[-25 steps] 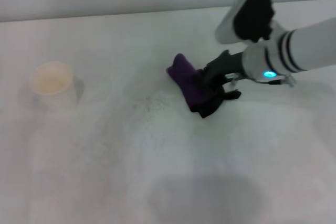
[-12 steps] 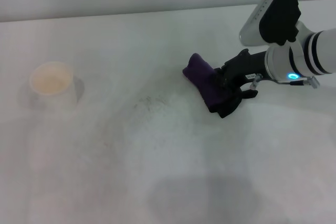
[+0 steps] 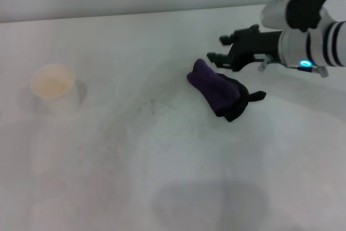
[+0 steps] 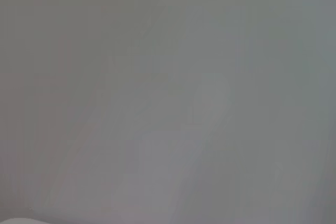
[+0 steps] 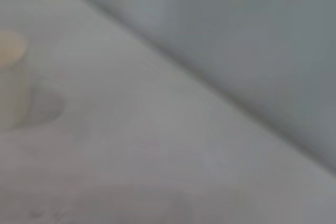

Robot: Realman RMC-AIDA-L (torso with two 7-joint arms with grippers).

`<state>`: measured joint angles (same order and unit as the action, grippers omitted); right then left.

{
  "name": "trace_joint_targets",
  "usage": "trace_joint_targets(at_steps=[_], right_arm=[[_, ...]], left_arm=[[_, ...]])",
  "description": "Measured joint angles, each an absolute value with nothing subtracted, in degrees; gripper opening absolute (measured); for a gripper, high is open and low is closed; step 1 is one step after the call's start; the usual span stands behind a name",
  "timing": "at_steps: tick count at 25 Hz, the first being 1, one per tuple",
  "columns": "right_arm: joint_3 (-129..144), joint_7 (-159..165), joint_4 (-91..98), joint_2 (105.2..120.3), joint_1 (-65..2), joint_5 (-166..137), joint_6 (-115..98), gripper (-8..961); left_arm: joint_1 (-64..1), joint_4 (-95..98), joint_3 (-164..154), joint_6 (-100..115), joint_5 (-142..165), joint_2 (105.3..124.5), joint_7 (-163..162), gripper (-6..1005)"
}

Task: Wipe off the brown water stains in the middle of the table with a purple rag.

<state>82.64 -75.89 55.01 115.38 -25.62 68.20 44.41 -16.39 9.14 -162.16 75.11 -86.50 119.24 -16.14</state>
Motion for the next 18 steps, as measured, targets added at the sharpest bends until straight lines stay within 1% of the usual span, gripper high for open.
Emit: trace_joint_targets(at_steps=[9, 12, 16, 18], right_arm=[[80.6, -93.8, 48.0, 115.28, -24.0, 93.1, 23.9, 656], [78.4, -97.9, 47.0, 115.27, -23.8, 98.0, 25.7, 742], [69.7, -112.0, 40.0, 115.29, -24.0, 112.5, 38.9, 857], [63.6, -120.4, 32.8, 115.29, -24.8, 120.8, 48.7, 858]], left_arm=[[-16.9, 9.2, -162.2, 74.7, -86.5, 119.27, -16.2, 866], [-17.1, 9.2, -162.2, 74.7, -86.5, 119.27, -16.3, 865], [-17.3, 9.2, -162.2, 74.2, -86.5, 119.27, -16.3, 865], [-17.4, 9.2, -162.2, 73.8, -86.5, 119.27, -16.3, 866]])
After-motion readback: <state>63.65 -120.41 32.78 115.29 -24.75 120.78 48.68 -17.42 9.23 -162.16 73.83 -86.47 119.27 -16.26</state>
